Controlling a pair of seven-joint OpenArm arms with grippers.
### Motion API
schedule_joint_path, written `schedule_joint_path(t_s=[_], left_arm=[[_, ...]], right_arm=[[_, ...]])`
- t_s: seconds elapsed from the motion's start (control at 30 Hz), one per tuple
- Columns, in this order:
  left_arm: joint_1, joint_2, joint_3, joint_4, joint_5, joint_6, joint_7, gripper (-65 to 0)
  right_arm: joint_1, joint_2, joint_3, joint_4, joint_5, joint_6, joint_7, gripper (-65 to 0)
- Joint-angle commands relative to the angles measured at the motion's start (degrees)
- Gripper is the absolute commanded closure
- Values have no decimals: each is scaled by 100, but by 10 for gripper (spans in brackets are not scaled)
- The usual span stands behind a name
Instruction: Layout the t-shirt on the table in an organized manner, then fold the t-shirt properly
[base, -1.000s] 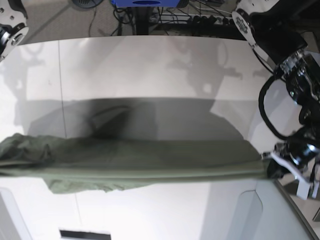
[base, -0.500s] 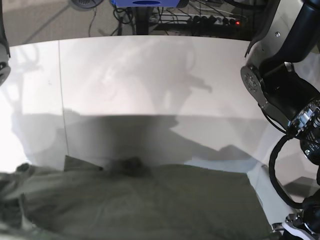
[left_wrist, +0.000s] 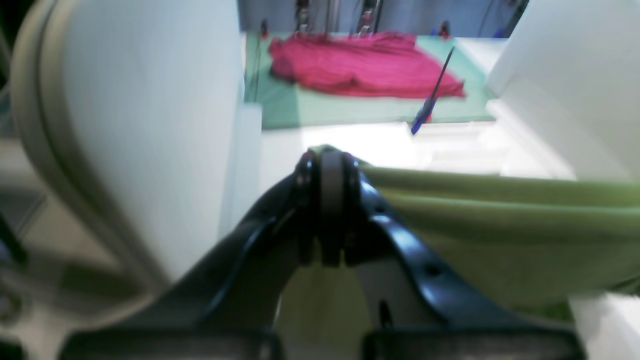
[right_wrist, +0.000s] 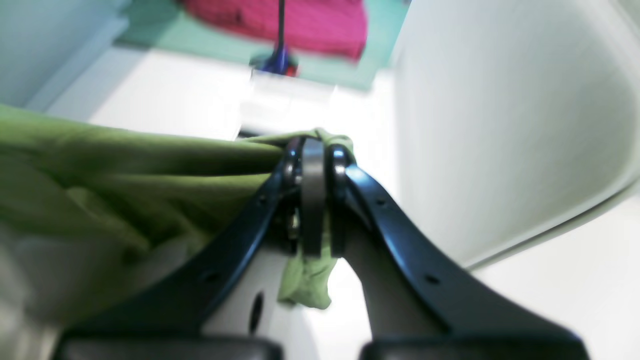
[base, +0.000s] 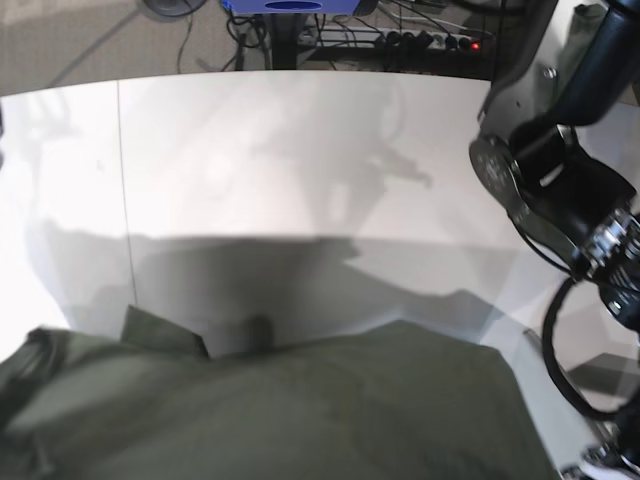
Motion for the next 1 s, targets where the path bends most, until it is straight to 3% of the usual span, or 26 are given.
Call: schedule_joint_path(t_s=[0.0, 0.27, 0.7, 0.97], left_arm=[[-163, -95, -1, 85, 9, 9, -163, 0], [-611, -165, -10, 76, 18, 9, -163, 0], [-717, -192, -1, -38, 255, 18, -189, 0], [-919, -200, -10, -38, 282, 18, -180, 0]], right_arm=[[183, 135, -14, 74, 33, -6, 202, -2], [737, 187, -155, 66, 24, 3, 211, -2], [860, 223, -234, 57, 24, 3, 220, -2], [1097, 486, -243, 57, 24, 3, 484, -3]])
